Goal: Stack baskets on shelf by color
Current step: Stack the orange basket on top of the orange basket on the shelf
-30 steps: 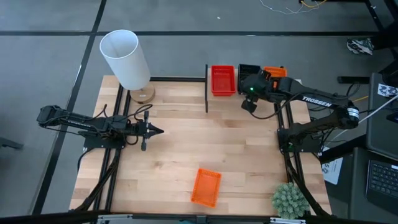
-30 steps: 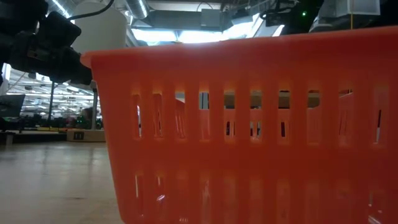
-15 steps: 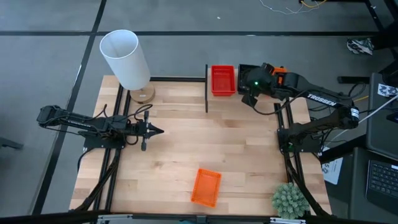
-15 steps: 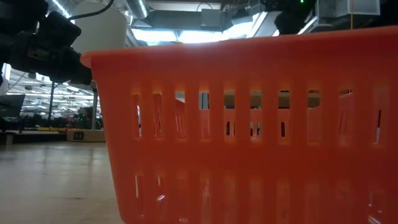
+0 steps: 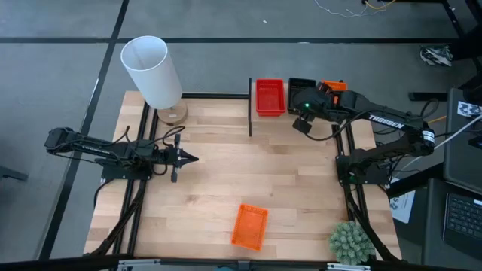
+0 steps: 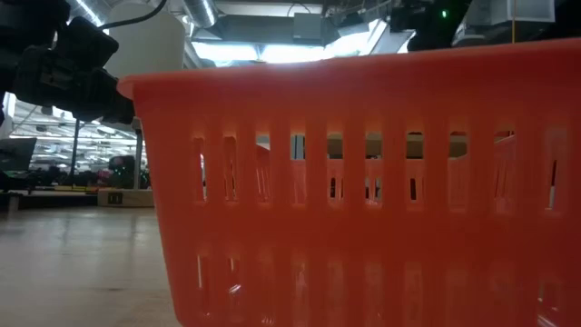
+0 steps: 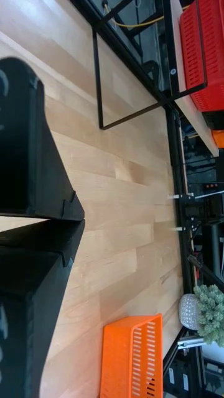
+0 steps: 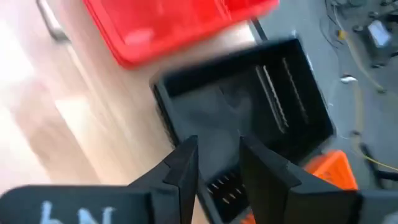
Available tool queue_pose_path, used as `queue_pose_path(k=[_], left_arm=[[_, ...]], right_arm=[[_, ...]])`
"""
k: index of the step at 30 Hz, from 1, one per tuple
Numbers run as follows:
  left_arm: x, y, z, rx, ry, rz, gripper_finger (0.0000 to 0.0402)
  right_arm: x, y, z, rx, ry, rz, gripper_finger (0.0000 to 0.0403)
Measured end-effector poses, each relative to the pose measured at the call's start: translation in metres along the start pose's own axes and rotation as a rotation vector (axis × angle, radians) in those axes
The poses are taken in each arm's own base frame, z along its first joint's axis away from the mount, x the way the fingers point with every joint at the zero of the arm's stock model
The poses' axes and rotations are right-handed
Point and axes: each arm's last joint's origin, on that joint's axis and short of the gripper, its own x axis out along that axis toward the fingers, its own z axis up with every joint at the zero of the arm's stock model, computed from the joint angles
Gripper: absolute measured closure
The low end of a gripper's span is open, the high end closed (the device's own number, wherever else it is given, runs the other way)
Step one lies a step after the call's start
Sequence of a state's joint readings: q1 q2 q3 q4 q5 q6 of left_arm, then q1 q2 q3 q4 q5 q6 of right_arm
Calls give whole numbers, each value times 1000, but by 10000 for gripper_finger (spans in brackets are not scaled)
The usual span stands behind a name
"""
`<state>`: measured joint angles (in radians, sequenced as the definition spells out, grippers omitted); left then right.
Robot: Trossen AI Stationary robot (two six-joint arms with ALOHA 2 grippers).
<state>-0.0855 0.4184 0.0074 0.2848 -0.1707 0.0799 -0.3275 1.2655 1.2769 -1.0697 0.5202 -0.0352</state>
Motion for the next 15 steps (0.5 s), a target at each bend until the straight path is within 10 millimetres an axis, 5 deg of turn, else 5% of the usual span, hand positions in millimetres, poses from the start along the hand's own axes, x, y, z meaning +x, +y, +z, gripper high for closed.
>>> queue_pose_path(k=[3,7,10,15], left_arm=[[0,0,0,0,0,0,401],[0,0,0,0,0,0,401],[0,0,0,-12,0,0,401],[0,0,0,-51,0,0,401]], right_arm=[[-12,5,7,95,-51,164,286],[-25,33,11,198,-55,659,286],[-32,75,10,121,-117,948,286],[-39,152,-11,53,-311,1167,286]])
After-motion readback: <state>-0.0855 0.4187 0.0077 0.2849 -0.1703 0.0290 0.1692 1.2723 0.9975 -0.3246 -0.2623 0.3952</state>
